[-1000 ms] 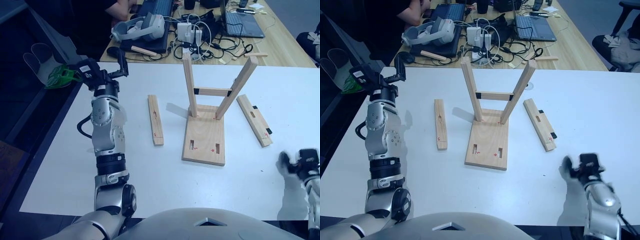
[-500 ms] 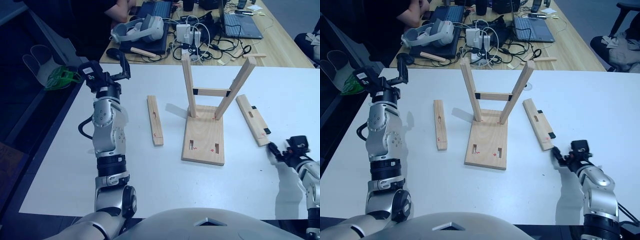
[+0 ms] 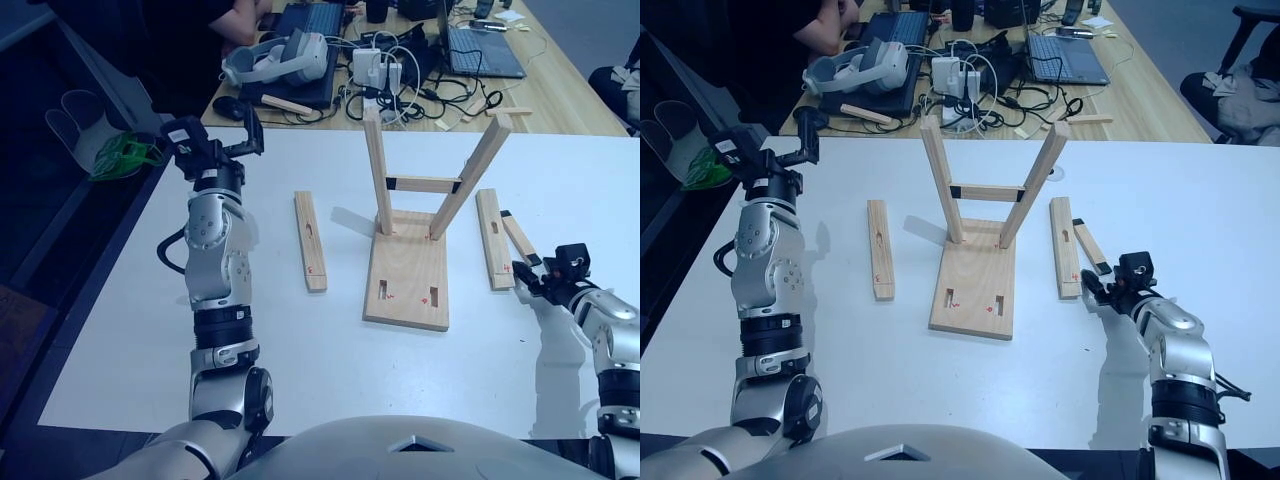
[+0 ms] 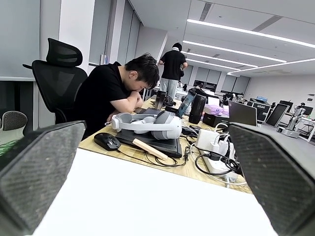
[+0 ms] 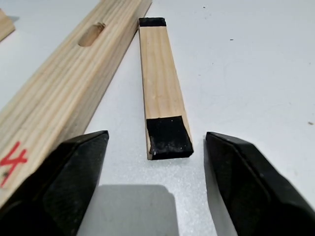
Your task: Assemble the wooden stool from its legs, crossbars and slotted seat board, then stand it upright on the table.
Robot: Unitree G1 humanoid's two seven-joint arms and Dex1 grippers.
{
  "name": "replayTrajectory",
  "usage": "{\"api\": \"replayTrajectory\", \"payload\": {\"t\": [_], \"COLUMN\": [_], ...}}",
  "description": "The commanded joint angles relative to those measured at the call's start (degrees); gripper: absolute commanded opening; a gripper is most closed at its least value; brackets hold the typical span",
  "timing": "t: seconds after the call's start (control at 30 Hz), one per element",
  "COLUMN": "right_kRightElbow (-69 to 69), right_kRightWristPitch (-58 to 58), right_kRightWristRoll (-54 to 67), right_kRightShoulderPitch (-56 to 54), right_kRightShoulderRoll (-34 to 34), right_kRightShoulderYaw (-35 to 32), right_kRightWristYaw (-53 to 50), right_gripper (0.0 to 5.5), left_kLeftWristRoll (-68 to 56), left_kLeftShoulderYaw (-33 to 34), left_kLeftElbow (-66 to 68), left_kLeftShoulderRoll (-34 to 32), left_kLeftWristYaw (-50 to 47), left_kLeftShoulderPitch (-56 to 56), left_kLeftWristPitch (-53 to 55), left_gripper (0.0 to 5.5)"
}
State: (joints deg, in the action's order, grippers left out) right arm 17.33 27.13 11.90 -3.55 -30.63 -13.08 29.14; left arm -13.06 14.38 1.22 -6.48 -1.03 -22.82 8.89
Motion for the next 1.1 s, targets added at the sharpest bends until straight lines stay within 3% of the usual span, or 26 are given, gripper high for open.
{"api": "replayTrajectory", "payload": {"t": [0.03, 0.17, 0.27, 0.5, 0.77, 0.87, 1.1], "right_kRightElbow": [3.6, 4.5, 4.2, 16.1, 26.3, 20.0, -7.6], "right_kRightWristPitch": [14.8, 23.7, 24.2, 12.7, -11.8, -16.6, -17.5], "right_kRightWristRoll": [-1.6, -2.1, -1.4, -3.1, -1.0, -0.8, -1.1], "right_kRightShoulderPitch": [-0.3, 0.1, 0.0, -6.4, -11.9, -14.8, -30.4], "right_kRightShoulderRoll": [1.1, 0.8, 0.0, -1.4, 0.6, 0.4, 0.7], "right_kRightShoulderYaw": [5.4, 8.5, 9.1, 7.6, 0.1, -1.9, 0.4], "right_kRightWristYaw": [-1.2, -2.2, -1.2, -1.8, -8.5, -12.1, -15.9], "right_gripper": [3.68, 2.93, 2.49, 1.32, 1.31, 1.31, 1.31], "left_kLeftWristRoll": [0.0, 0.0, 0.0, 0.3, 1.2, -0.1, -14.2], "left_kLeftShoulderYaw": [-0.3, -0.3, 0.0, 0.4, 0.8, 2.1, 3.3], "left_kLeftElbow": [0.3, 0.7, 0.8, 1.7, 3.0, 2.7, -3.2], "left_kLeftShoulderRoll": [-0.5, -0.7, -0.9, -0.8, -1.6, -1.7, 0.6], "left_kLeftWristYaw": [0.1, 0.4, 0.2, -0.1, -0.4, -1.2, -0.8], "left_kLeftShoulderPitch": [-1.1, -1.5, -1.8, -2.3, -3.9, -7.3, -16.3], "left_kLeftWristPitch": [1.4, 1.6, 1.7, 0.8, -2.0, -2.8, 12.4], "left_gripper": [5.4, 5.4, 5.4, 5.4, 5.4, 5.4, 5.4]}}
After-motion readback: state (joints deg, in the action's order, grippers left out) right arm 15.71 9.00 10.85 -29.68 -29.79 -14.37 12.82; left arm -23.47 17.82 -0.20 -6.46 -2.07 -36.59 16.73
